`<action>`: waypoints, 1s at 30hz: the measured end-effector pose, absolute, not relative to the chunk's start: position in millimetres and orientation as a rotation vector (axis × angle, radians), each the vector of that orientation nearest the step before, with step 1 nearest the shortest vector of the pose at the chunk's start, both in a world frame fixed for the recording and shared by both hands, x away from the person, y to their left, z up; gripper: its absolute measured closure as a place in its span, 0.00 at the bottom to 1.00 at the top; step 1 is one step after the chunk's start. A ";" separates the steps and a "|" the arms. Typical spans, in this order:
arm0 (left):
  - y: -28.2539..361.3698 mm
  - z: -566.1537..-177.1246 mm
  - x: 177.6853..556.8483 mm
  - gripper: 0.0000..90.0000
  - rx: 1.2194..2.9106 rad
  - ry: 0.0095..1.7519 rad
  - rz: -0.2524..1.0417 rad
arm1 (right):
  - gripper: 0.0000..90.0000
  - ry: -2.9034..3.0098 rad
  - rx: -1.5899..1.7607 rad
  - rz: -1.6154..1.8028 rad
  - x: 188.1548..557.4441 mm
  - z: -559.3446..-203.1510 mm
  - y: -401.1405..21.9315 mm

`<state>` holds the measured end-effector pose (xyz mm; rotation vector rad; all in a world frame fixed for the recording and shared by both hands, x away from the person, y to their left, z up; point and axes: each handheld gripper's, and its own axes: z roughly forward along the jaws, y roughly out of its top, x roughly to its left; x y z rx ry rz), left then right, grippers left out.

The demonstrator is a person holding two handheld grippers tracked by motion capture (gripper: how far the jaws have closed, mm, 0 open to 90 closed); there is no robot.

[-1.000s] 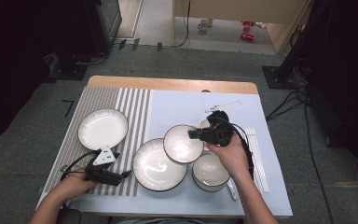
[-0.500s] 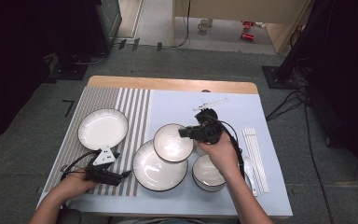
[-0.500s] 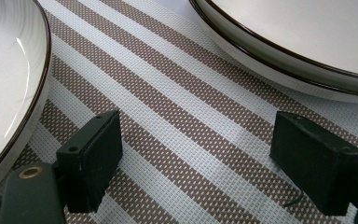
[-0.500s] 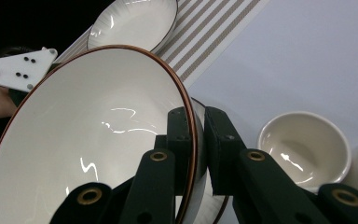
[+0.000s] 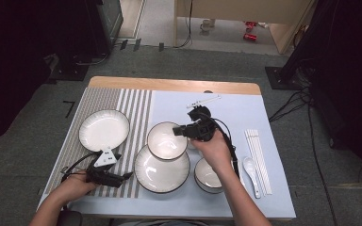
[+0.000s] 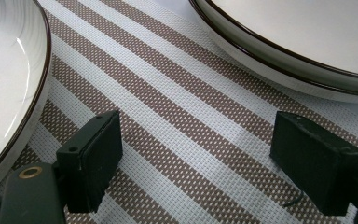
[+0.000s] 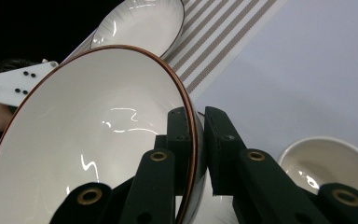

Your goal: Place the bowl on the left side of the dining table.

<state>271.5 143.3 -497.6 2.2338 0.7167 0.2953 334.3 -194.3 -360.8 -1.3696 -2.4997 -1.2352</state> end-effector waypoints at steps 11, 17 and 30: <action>143.4 -497.7 271.5 0.18 2.232 0.717 0.294 | 0.90 -2.500 -1.360 -1.232 342.8 -357.3 -176.0; 143.5 -497.7 271.5 0.19 2.233 0.717 0.294 | 0.90 -2.491 -1.358 -1.243 348.4 -354.2 -167.0; 143.6 -497.7 271.6 0.18 2.234 0.715 0.296 | 0.90 -2.517 -1.343 -1.227 359.8 -348.4 -144.2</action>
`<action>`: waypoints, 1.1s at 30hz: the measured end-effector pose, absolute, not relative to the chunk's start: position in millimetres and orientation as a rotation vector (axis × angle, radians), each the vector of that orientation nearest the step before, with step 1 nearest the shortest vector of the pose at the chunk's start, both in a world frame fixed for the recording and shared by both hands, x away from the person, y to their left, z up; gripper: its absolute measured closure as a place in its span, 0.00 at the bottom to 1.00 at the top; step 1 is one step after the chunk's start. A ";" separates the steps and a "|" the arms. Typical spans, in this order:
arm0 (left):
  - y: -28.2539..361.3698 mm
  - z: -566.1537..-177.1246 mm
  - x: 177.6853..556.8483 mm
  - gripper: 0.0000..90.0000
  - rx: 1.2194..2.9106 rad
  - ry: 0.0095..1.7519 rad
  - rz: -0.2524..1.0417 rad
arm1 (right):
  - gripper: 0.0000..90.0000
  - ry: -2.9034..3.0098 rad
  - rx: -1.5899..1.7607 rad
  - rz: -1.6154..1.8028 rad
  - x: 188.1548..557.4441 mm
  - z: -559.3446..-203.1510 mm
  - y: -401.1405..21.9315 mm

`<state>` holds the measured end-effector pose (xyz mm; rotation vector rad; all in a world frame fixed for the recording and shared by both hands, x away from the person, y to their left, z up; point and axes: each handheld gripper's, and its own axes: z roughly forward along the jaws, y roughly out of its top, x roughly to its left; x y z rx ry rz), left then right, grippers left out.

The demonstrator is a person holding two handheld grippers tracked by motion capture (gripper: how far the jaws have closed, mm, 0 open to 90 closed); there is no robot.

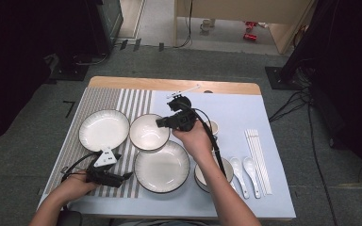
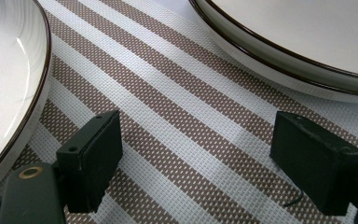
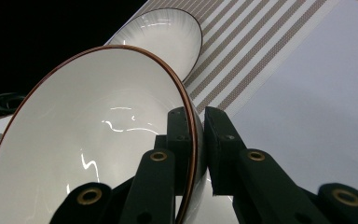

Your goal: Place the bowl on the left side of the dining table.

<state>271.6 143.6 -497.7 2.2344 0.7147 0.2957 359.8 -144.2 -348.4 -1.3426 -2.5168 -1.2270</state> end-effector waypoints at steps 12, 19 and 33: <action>143.7 -497.6 271.8 0.18 2.236 0.714 0.299 | 0.90 -2.490 -1.362 -1.220 368.8 -349.5 -128.4; 143.7 -497.6 271.8 0.18 2.236 0.714 0.295 | 0.90 -2.490 -1.351 -1.207 373.2 -353.9 -118.6; 143.8 -497.5 271.9 0.18 2.236 0.713 0.295 | 0.90 -2.471 -1.385 -1.196 388.0 -366.2 -109.0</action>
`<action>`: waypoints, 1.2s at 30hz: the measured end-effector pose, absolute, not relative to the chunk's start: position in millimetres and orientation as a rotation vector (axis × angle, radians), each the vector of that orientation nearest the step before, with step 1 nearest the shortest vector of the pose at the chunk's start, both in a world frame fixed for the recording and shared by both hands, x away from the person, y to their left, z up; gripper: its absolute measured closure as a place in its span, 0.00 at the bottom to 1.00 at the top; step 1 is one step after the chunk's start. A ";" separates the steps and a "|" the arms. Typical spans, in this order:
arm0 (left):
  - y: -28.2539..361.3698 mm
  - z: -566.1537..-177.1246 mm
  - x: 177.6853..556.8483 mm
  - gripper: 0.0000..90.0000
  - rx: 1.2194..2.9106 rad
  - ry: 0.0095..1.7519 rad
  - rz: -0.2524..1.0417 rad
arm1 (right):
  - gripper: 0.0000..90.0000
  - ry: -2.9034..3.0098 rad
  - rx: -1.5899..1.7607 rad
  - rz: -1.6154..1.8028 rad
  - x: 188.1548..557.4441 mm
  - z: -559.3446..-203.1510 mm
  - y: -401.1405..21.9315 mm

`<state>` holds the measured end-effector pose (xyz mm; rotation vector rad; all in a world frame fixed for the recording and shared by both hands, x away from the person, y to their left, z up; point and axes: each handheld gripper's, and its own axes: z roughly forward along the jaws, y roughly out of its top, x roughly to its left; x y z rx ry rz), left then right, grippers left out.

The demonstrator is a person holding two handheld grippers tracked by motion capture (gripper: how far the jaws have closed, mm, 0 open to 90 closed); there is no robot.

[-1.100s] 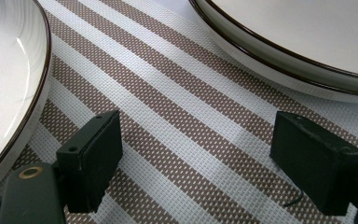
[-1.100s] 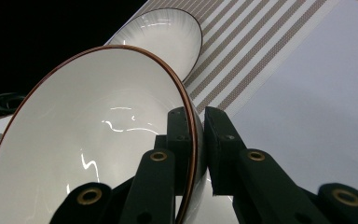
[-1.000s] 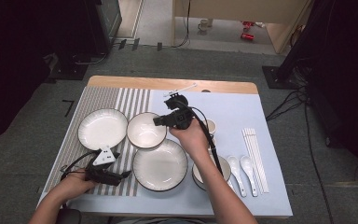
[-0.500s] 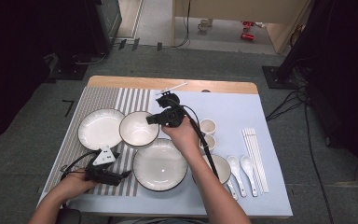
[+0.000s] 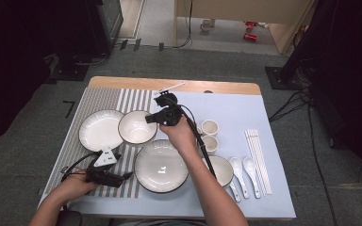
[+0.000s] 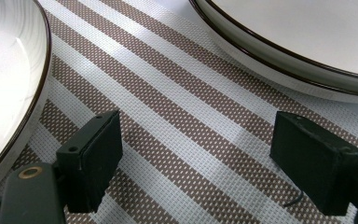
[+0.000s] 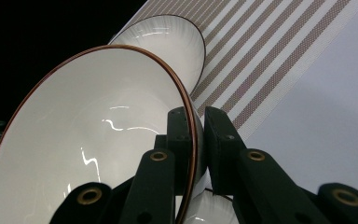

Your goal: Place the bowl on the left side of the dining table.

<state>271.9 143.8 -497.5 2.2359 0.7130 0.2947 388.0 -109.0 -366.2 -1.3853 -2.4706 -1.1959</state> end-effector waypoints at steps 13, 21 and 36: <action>143.7 -497.5 271.7 0.18 2.235 0.716 0.293 | 0.90 -2.463 -1.413 -1.182 398.4 -370.2 -99.2; 143.8 -497.5 271.9 0.19 2.236 0.713 0.295 | 0.90 -2.454 -1.444 -1.168 404.8 -375.3 -94.4; 143.8 -497.5 272.0 0.18 2.235 0.714 0.295 | 0.90 -2.463 -1.463 -1.146 415.2 -383.7 -79.7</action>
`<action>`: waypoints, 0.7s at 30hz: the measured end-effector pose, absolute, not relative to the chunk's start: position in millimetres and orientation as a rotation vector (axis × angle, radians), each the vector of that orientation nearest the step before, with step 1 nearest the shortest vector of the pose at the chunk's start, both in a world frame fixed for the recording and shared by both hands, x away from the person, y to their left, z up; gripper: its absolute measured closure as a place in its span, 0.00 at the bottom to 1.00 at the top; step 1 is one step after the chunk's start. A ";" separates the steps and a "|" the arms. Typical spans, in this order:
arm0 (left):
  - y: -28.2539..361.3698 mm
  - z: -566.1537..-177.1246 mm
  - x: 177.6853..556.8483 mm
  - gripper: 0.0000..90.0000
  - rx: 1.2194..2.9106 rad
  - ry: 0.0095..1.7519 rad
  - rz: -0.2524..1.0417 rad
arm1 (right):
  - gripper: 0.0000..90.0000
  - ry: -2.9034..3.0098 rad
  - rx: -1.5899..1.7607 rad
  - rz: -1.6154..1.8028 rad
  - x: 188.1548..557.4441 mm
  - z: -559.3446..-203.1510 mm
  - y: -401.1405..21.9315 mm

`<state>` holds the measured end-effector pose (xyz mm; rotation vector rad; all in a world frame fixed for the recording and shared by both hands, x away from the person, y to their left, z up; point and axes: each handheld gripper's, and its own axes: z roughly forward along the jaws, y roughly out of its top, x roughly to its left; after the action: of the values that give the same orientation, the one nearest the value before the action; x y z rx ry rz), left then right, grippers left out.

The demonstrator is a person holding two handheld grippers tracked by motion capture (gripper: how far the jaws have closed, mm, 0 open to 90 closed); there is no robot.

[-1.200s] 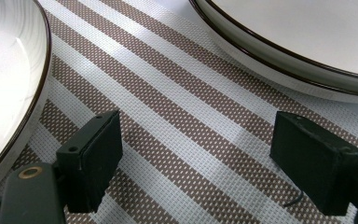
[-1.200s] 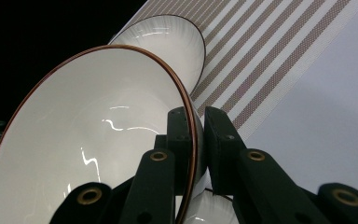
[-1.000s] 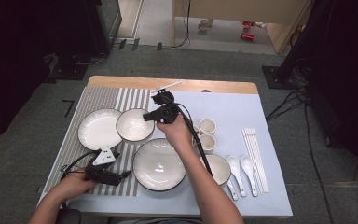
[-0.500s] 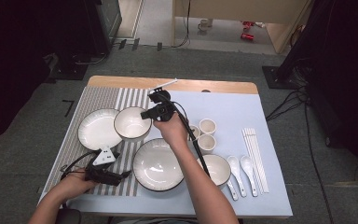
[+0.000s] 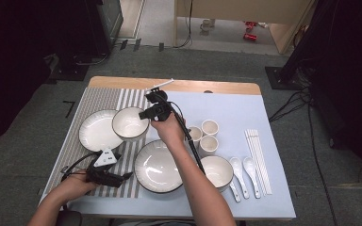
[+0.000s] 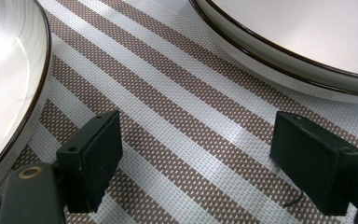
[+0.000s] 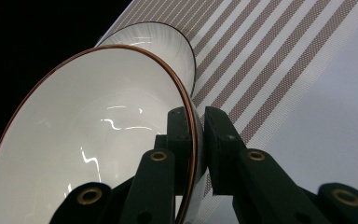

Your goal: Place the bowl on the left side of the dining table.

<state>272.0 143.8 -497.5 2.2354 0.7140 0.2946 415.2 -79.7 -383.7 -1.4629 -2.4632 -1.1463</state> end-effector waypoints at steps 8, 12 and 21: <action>143.7 -497.7 271.9 0.18 2.233 0.715 0.294 | 0.90 -2.454 -1.482 -1.140 420.9 -390.7 -72.7; 143.7 -497.7 271.9 0.19 2.233 0.715 0.293 | 0.90 -2.453 -1.486 -1.144 423.8 -393.4 -68.8; 143.7 -497.6 271.9 0.19 2.234 0.716 0.293 | 0.90 -2.432 -1.508 -1.142 430.0 -400.9 -61.9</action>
<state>271.9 143.7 -497.6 2.2336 0.7160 0.2933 430.0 -61.9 -400.9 -1.5081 -2.4324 -1.1423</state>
